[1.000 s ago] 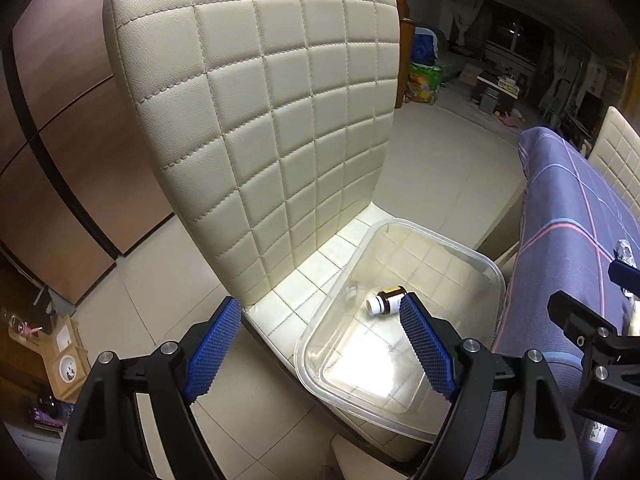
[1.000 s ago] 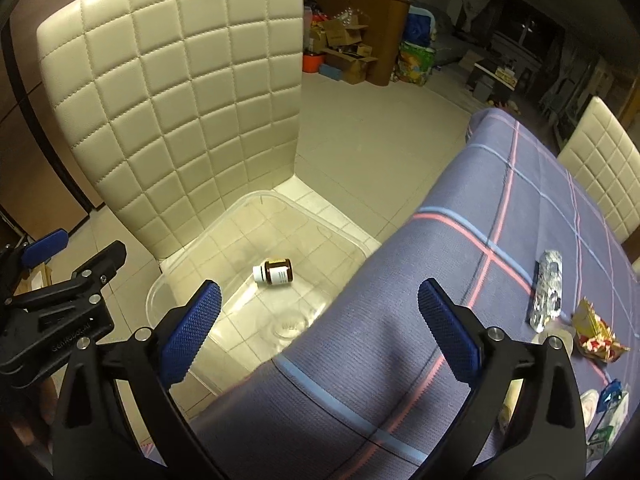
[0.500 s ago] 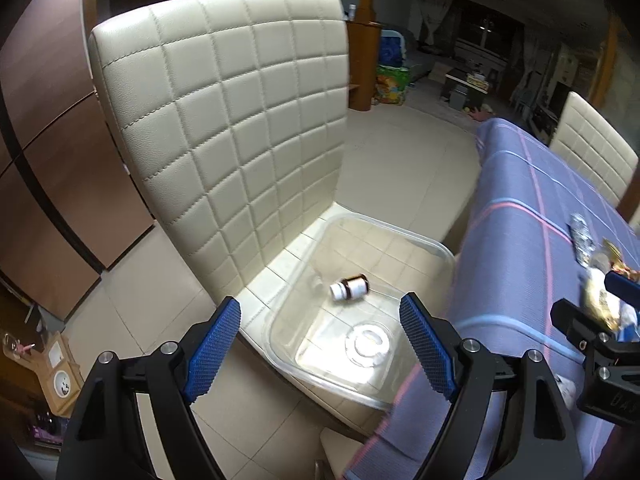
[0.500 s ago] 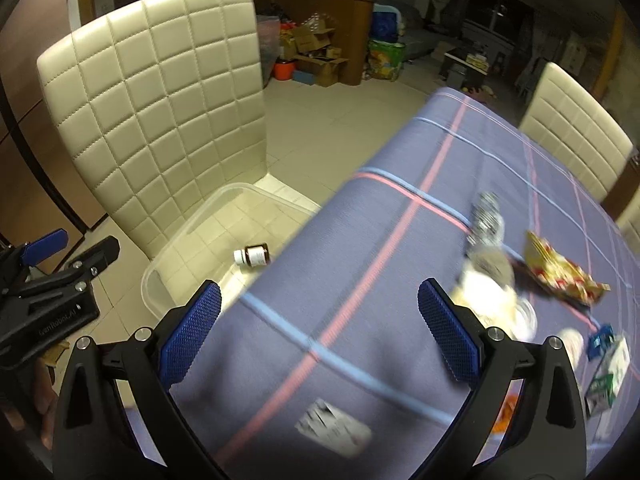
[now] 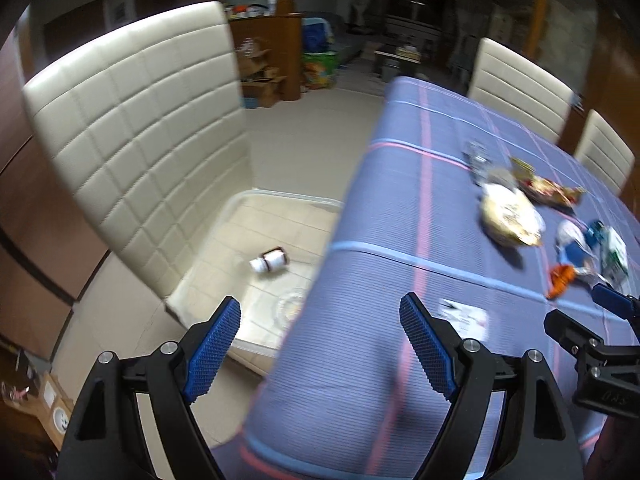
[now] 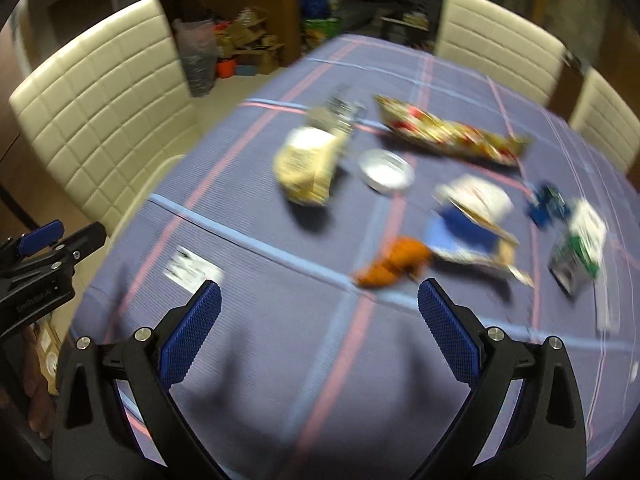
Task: Collect trash
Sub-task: 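Swing both tools back over the table toward the trash, then grasp the orange wrapper with the left tool while the right tool grasps the torn box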
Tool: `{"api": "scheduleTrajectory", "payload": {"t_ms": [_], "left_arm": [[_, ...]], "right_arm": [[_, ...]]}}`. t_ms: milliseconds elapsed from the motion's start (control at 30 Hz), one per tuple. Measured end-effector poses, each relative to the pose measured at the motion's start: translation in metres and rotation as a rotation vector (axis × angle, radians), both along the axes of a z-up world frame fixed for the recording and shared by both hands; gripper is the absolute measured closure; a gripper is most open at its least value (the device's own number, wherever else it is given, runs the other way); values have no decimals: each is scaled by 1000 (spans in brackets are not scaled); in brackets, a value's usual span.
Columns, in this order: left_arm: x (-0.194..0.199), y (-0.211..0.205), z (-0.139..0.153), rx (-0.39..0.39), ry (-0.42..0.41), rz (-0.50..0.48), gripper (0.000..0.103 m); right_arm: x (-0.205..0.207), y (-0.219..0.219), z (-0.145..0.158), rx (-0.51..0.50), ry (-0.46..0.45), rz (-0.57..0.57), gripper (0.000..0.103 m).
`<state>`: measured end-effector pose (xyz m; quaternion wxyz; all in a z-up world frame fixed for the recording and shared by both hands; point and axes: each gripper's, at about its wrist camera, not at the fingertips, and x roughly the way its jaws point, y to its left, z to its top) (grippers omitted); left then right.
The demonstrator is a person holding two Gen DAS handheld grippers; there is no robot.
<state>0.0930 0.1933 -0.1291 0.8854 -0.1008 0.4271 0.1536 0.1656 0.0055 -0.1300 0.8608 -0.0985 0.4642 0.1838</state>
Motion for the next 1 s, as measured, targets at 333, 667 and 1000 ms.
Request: {"api": "scheduleTrajectory", "payload": {"t_ms": [333, 667, 1000], "left_arm": [[36, -75, 1, -18, 9, -176, 23], [70, -145, -7, -44, 37, -339, 23], [100, -188, -22, 15, 89, -389, 23]], "right_arm": [[12, -83, -1, 29, -5, -158, 6], [39, -129, -4, 15, -20, -229, 6], [52, -162, -15, 34, 6, -254, 6]]}}
